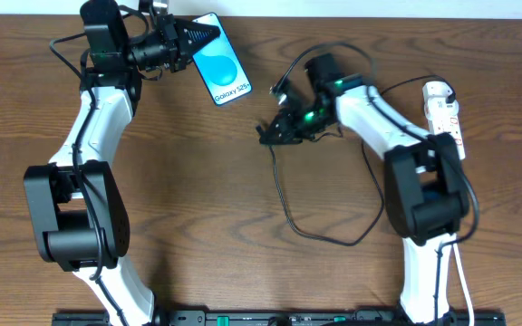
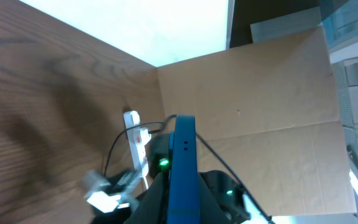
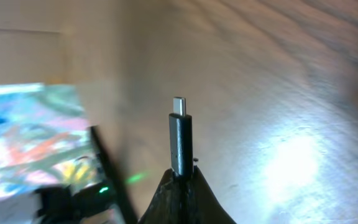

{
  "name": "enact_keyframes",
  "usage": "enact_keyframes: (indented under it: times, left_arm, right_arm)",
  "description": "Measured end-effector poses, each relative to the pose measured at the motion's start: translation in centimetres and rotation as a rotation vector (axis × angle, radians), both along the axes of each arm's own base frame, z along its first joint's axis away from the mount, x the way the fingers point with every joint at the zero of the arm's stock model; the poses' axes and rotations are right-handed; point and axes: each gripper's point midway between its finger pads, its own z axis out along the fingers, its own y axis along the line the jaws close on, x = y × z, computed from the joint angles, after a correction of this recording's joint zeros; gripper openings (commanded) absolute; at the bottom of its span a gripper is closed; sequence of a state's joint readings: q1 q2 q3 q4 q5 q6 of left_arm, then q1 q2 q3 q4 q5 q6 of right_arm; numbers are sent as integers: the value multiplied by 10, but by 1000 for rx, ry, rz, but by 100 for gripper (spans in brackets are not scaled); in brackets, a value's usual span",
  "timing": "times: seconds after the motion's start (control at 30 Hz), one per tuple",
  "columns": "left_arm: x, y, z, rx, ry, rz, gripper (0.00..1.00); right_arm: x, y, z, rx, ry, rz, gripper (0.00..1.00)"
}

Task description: Plug charger to phone and switch on socket

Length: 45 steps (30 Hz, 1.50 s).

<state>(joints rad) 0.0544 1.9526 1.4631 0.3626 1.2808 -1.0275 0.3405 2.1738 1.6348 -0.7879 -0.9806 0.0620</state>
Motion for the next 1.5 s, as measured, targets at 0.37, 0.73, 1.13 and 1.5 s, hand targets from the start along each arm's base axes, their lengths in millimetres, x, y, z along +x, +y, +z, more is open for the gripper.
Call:
enact_keyframes:
  times: [0.37, 0.73, 1.13, 1.5]
  left_arm:
    - [-1, -3, 42, -89, -74, -15, 7]
    - [8, 11, 47, -139, 0, 53, 7]
    - [13, 13, 48, -150, 12, 85, 8]
    - [12, 7, 48, -149, 9, 75, 7]
  right_arm:
    - [-16, -3, 91, 243, -154, 95, 1]
    - [-6, 20, 102, 280, -277, 122, 1]
    - [-8, 17, 163, 295, -402, 78, 1]
    - [-13, 18, 166, 326, -381, 93, 1]
